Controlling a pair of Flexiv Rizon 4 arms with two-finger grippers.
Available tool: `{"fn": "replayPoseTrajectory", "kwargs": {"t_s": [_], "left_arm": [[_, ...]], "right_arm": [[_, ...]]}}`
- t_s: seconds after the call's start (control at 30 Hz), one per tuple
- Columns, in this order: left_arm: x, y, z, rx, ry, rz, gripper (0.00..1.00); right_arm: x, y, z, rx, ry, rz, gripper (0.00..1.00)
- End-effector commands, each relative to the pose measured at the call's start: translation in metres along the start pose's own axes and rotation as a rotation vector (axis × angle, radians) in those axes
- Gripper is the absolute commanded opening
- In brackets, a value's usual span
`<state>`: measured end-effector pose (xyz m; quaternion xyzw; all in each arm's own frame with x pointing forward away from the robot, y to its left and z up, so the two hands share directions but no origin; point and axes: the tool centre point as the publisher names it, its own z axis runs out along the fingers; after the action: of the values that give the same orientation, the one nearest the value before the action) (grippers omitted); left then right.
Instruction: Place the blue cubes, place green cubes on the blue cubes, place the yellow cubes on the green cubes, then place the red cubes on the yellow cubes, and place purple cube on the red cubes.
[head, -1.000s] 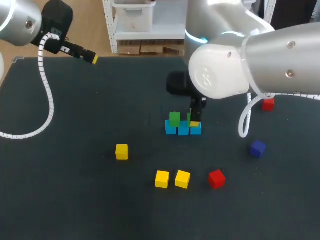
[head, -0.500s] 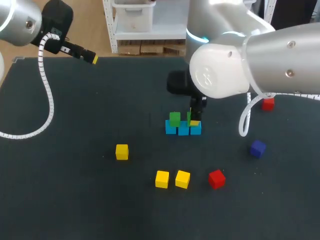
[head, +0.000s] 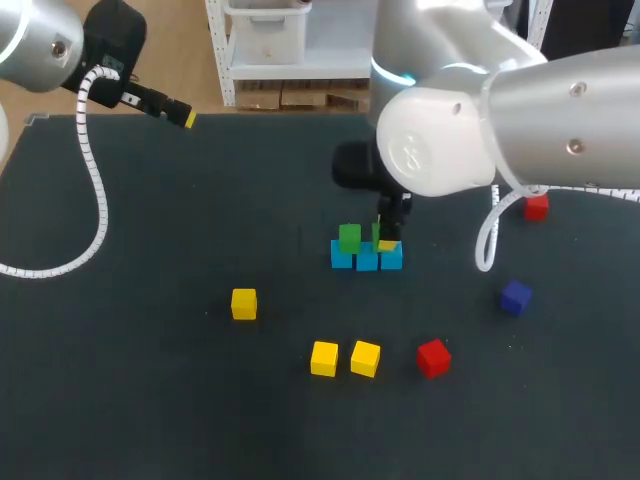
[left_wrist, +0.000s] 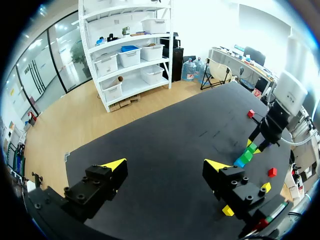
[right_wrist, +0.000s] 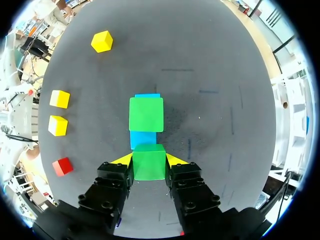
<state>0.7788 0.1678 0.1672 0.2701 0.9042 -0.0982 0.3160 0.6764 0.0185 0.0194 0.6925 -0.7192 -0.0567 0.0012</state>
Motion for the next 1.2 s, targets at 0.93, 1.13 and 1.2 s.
{"fn": "replayPoseTrajectory", "kwargs": {"t_s": [0.93,1.13,1.2], "left_arm": [[0.0004,0.0008,0.0004,0.003,-0.003,0.001,1.00],[0.0004,0.0008,0.0004,0.003,-0.003,0.001,1.00],[0.0004,0.0008,0.0004,0.003,-0.003,0.001,1.00]], "right_arm": [[0.0031,0.0017,0.0004,0.001,0.008,0.005,0.22],[0.0035,0.0012,0.0007,0.000,0.003,0.004,0.24],[0.0035,0.0009,0.0009,-0.001,0.002,0.003,0.24]]}}
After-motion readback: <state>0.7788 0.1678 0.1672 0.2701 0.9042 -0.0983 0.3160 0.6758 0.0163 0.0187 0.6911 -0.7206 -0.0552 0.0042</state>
